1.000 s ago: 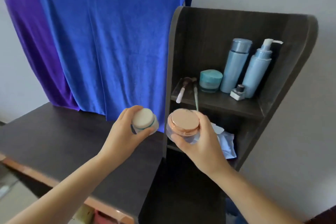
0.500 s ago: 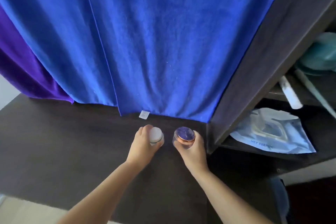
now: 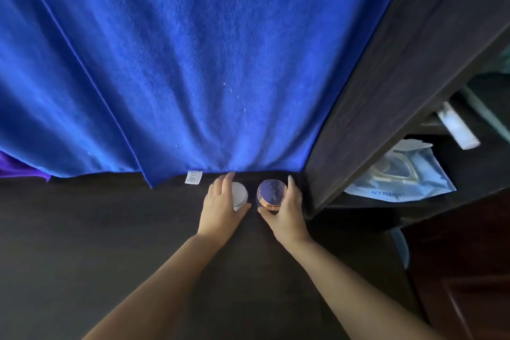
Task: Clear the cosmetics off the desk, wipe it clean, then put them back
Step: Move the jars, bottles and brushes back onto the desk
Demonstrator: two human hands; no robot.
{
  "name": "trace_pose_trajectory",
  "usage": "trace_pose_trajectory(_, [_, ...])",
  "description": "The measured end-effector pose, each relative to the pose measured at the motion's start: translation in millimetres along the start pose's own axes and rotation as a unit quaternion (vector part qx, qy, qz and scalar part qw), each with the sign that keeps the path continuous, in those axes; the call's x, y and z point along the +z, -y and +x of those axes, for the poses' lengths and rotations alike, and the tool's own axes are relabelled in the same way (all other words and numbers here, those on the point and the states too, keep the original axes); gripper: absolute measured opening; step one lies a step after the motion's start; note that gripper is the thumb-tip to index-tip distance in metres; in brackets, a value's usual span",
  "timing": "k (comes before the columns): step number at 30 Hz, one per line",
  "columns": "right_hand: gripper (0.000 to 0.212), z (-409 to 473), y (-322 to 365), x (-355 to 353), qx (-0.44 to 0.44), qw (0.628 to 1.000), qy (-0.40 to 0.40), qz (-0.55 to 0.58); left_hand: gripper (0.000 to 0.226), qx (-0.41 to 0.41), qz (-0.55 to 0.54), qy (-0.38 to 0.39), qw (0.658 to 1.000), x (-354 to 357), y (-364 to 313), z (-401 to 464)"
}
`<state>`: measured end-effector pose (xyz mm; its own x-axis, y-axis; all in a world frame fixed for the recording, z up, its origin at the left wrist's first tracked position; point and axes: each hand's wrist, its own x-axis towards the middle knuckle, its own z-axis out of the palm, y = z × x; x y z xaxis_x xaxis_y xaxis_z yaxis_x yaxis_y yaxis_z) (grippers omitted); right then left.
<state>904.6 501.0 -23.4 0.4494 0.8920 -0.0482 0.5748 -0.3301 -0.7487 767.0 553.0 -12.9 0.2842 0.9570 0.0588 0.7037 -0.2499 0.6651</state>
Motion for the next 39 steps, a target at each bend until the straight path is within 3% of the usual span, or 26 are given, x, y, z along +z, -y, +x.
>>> trace_pose_trajectory(2, [0.096, -6, 14, -17, -0.026, 1.0, 0.006, -0.003, 0.067, 0.027, -0.02, -0.035, 0.999, -16, -22, -3])
trace_pose_trajectory(6, [0.078, -35, 41, -78, -0.126, 0.989, 0.061, 0.044, 0.043, 0.13, -0.093, -0.143, 0.977, -52, -90, -17])
trace_pose_trajectory(10, [0.035, -75, 57, -178, -0.256, 0.962, 0.082, 0.044, 0.029, 0.244, -0.139, -0.209, 0.937, -77, -189, -41])
trace_pose_trajectory(14, [0.017, -99, 63, -289, -0.346, 0.938, -0.019, 0.023, 0.024, 0.378, -0.181, -0.209, 0.884, -85, -293, -56])
trace_pose_trajectory(16, [0.017, -80, 58, -335, -0.357, 0.927, -0.111, 0.018, 0.028, 0.402, -0.178, -0.163, 0.883, -79, -335, -44])
trace_pose_trajectory(20, [0.02, 0, 41, -385, -0.267, 0.93, -0.254, 0.009, 0.051, 0.275, -0.077, -0.147, 0.947, -55, -383, 20])
trace_pose_trajectory(23, [0.036, 47, 30, -385, -0.199, 0.944, -0.261, -0.037, 0.07, 0.146, 0.006, -0.109, 0.983, -42, -390, 59])
trace_pose_trajectory(26, [0.039, 64, 30, -374, -0.175, 0.949, -0.254, -0.07, 0.073, 0.078, 0.021, -0.052, 0.995, -38, -394, 73])
trace_pose_trajectory(34, [0.032, 68, 23, -372, -0.161, 0.956, -0.223, -0.104, 0.065, 0.067, 0.042, -0.04, 0.996, -41, -398, 73])
trace_pose_trajectory(39, [0.029, 47, 20, -387, -0.211, 0.949, -0.233, 0.01, 0.067, 0.103, 0.001, -0.093, 0.99, -50, -404, 55])
